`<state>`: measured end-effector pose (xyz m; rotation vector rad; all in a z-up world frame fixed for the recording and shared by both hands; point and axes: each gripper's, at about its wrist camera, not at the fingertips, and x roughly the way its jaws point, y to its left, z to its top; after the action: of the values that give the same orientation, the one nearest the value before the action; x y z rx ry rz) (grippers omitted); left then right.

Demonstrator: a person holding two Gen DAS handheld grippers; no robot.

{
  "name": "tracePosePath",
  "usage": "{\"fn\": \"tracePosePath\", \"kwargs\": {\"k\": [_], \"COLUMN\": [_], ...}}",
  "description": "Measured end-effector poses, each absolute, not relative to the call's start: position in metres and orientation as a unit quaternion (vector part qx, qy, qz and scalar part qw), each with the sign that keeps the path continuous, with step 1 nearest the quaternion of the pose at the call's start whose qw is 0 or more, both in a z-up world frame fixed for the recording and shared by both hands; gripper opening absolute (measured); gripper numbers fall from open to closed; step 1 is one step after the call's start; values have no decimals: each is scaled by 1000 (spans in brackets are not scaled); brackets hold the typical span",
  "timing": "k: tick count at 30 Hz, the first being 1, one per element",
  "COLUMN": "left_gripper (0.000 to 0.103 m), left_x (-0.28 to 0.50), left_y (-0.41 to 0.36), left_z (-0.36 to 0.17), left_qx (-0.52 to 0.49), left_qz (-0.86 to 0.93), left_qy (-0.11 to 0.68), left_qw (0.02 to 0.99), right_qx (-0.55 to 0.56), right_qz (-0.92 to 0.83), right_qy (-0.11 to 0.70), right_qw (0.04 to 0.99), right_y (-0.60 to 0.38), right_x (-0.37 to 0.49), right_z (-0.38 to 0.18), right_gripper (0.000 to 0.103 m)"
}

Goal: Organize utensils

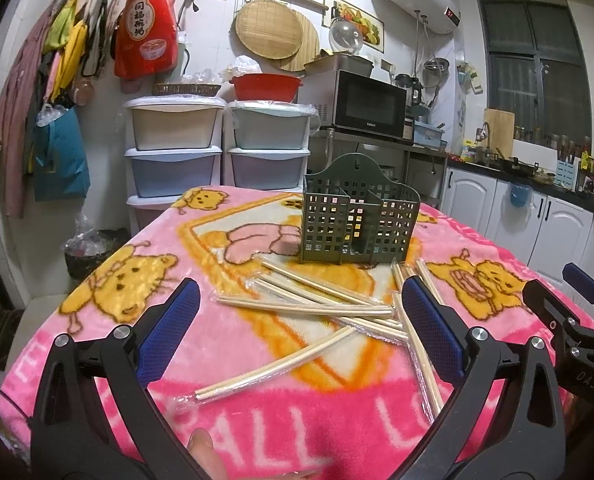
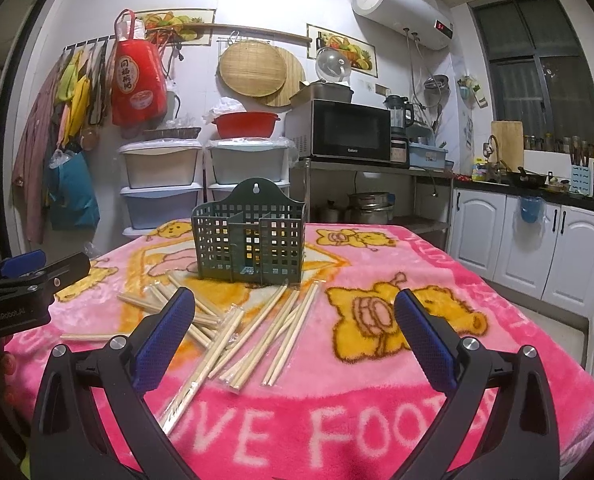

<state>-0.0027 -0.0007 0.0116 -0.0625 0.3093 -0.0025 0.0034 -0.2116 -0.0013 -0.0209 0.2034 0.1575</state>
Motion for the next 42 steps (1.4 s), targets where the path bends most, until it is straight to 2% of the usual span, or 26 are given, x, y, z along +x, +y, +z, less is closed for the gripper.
{"fn": "tracePosePath", "kwargs": {"k": [20, 30, 42], "left_gripper": [94, 94, 94], "left_x": [-2, 13, 55], "left_y": [2, 30, 71], "left_z": [13, 22, 9], "left_qx": [-36, -57, -108], "left_qz": [-3, 36, 48], "left_qy": [156, 166, 256], "left_qw": [987, 984, 959], "right_qx": [-14, -29, -7], "right_qz": [84, 139, 170], "right_qy": [103, 157, 228], "right_qw": [991, 977, 959], "right_y": [-209, -196, -189], "right_x": [3, 23, 81], "right_z": [1, 3, 18], "right_gripper": [97, 97, 97]}}
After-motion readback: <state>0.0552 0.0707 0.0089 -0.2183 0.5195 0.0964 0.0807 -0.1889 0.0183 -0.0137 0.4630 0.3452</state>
